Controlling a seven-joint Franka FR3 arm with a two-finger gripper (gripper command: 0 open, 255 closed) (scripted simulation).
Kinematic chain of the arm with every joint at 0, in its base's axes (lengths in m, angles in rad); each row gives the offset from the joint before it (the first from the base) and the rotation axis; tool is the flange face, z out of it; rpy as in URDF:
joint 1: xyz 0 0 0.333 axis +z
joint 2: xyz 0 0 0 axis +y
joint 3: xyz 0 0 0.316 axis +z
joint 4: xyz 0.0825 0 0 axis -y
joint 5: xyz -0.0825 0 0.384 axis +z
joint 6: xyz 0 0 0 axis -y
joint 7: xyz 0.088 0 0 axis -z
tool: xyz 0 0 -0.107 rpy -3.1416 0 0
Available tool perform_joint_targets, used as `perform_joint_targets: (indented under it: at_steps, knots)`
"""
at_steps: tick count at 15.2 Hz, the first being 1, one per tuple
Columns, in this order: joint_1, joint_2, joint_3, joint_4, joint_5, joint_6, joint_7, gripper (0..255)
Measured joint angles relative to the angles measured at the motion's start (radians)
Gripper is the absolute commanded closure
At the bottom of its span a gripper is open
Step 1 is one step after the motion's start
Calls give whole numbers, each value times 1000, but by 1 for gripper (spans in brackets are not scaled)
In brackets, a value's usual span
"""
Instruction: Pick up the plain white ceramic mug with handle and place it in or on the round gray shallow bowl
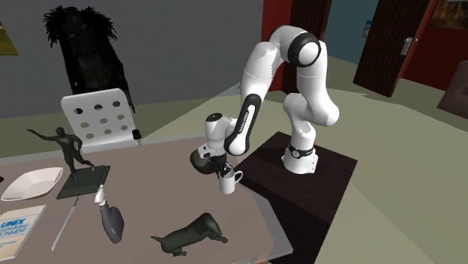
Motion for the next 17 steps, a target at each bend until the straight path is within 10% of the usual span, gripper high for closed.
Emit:
perform_joint_targets:
  at_steps: [17]
  knots:
    - [93, -285, -160, -20, -349, -220, 248, 255]
